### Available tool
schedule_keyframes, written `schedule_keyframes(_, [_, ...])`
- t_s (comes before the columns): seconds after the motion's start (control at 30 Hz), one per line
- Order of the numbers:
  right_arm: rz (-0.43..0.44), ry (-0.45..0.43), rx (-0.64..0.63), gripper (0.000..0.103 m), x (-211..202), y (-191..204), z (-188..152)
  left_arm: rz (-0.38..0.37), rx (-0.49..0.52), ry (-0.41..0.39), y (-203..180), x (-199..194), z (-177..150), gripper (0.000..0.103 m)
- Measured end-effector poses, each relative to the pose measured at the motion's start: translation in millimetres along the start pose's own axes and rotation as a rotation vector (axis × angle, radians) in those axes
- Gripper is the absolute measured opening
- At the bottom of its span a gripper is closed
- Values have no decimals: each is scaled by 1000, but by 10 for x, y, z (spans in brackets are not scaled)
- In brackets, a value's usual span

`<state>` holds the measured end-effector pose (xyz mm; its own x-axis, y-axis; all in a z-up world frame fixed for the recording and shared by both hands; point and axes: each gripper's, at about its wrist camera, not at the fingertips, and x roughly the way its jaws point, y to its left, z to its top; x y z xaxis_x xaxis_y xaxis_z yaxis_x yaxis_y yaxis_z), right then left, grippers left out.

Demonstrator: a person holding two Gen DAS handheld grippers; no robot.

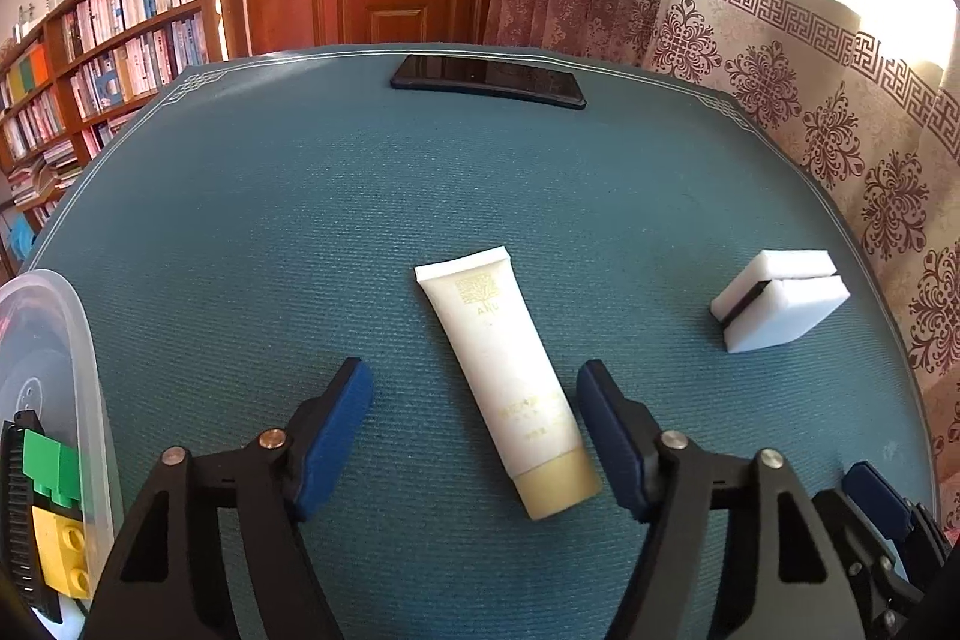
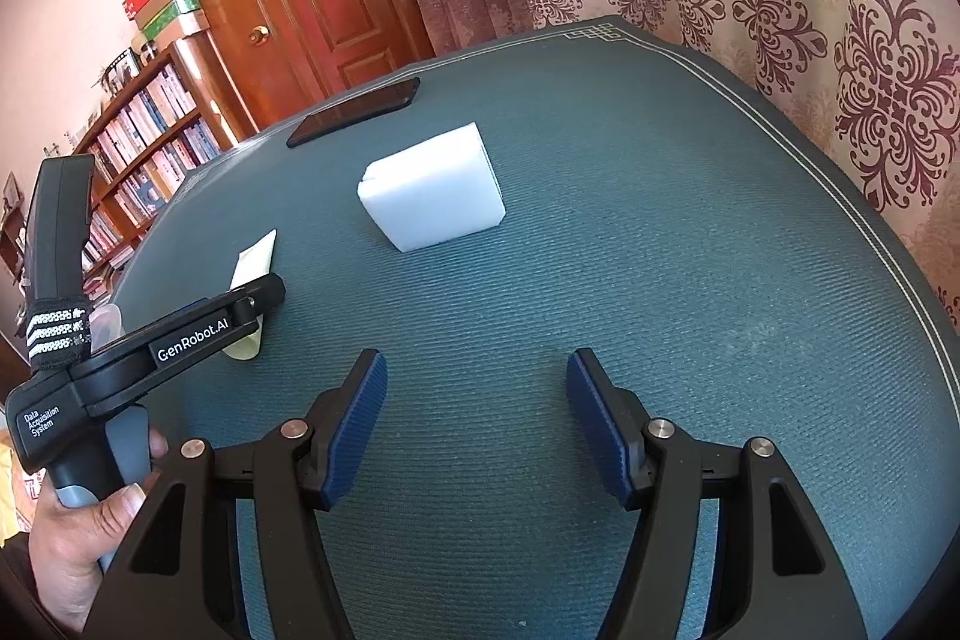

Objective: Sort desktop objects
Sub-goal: 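Move the left gripper to the white squeeze tube and close on it, then move the right gripper to the white sponge block and close on it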

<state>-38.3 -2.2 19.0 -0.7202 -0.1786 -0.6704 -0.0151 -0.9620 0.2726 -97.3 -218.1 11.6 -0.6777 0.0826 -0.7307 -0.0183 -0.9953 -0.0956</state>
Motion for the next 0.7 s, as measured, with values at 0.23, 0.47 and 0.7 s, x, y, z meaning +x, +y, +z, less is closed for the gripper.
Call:
schedule_keyframes(0.23, [-35,12,-34,66,8,39,37,-52,16,-13,-23,-45,-19,30])
schedule_keyframes(0.47, [-63,-20,-122,66,60,214,260,-62,9,-26,-18,-80,-31,30])
schedule_keyframes(0.7, [-75,-19,-156,66,318,358,414,-60,11,-53,-32,-143,-46,30])
